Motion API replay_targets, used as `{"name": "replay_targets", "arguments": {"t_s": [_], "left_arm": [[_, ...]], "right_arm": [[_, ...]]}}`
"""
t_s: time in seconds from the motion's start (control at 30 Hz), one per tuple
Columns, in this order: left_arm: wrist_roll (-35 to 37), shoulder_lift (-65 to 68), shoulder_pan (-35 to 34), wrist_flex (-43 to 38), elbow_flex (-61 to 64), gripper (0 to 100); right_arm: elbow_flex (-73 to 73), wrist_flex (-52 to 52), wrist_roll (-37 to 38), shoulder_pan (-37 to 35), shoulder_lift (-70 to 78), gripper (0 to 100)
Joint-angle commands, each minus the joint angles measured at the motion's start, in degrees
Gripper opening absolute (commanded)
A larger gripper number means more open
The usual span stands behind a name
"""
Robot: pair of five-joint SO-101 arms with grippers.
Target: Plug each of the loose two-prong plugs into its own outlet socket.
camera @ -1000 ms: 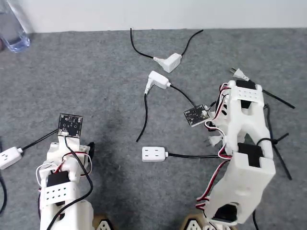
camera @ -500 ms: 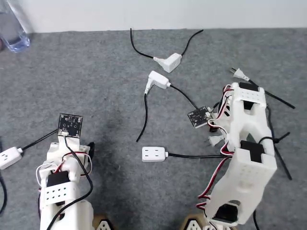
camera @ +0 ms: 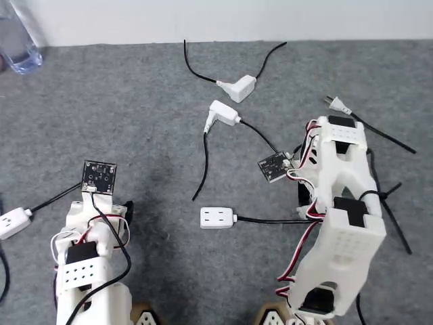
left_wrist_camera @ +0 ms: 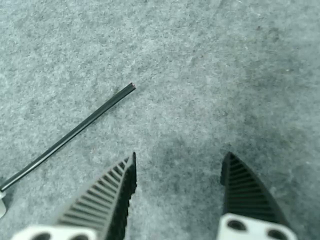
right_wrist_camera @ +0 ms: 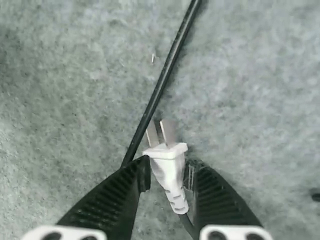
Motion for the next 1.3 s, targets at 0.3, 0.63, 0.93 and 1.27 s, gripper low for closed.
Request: {"name": "replay_targets", "arguments": {"t_s": [0.3,0.63,0.93,1.27], "left_arm": [[-0.7,-0.8,0.2,-1.5,-0.2,26],[-0.7,-0.8,0.2,-1.5,-0.2,26],[-0.7,-0.8,0.2,-1.5,-0.2,26],[-0.7,-0.8,0.2,-1.5,-0.2,26]], "right_arm": [[-1.5,-8.6,-9.2,1.0,3.3,10.0],[-1.7,-9.7,-17.7,-5.4,-1.4,0.9],[-1.6,-9.6,-24.4,-10.5,-7.6,0.9],[-1.3,-10.1,-29.1,-13.1,-7.5,1.1]]}}
